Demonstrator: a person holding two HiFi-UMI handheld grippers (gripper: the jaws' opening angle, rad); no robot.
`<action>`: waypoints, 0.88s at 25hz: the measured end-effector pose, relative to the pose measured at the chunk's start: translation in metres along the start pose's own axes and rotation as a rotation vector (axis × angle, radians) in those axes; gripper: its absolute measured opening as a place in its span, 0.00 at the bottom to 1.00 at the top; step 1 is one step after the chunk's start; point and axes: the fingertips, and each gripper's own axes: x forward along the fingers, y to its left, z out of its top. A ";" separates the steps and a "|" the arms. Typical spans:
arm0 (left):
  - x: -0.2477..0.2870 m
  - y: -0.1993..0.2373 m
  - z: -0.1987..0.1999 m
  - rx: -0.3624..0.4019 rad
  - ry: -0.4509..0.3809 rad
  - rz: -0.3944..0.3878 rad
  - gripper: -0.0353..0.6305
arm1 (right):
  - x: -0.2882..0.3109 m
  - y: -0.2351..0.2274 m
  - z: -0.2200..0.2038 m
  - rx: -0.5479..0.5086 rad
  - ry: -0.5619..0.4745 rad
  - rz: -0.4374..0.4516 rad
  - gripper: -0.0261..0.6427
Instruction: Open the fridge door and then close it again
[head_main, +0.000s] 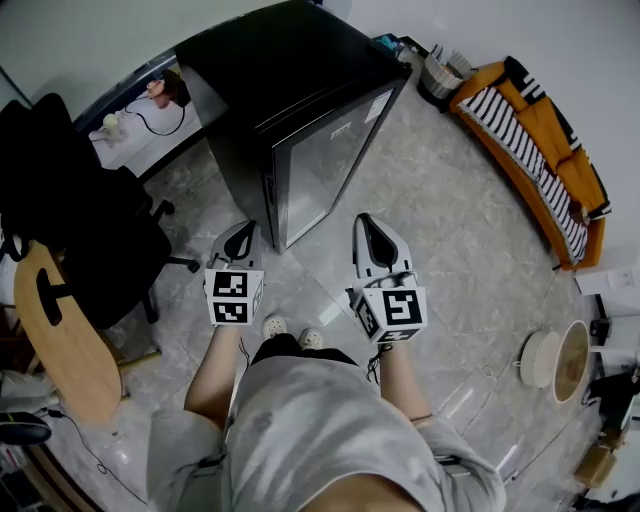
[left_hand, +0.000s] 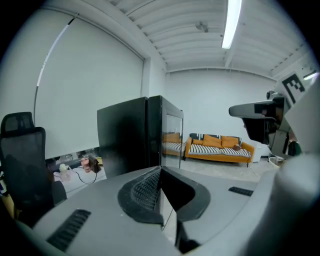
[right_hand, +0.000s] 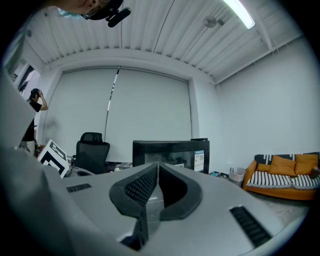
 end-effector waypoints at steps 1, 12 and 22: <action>-0.006 -0.001 0.005 -0.003 -0.016 0.002 0.08 | -0.001 0.001 0.000 0.000 -0.001 0.005 0.08; -0.063 -0.013 0.050 -0.020 -0.171 0.041 0.08 | -0.016 0.019 0.011 -0.018 -0.011 0.077 0.08; -0.100 -0.025 0.084 -0.007 -0.297 0.053 0.08 | -0.037 0.024 0.020 -0.039 -0.046 0.108 0.08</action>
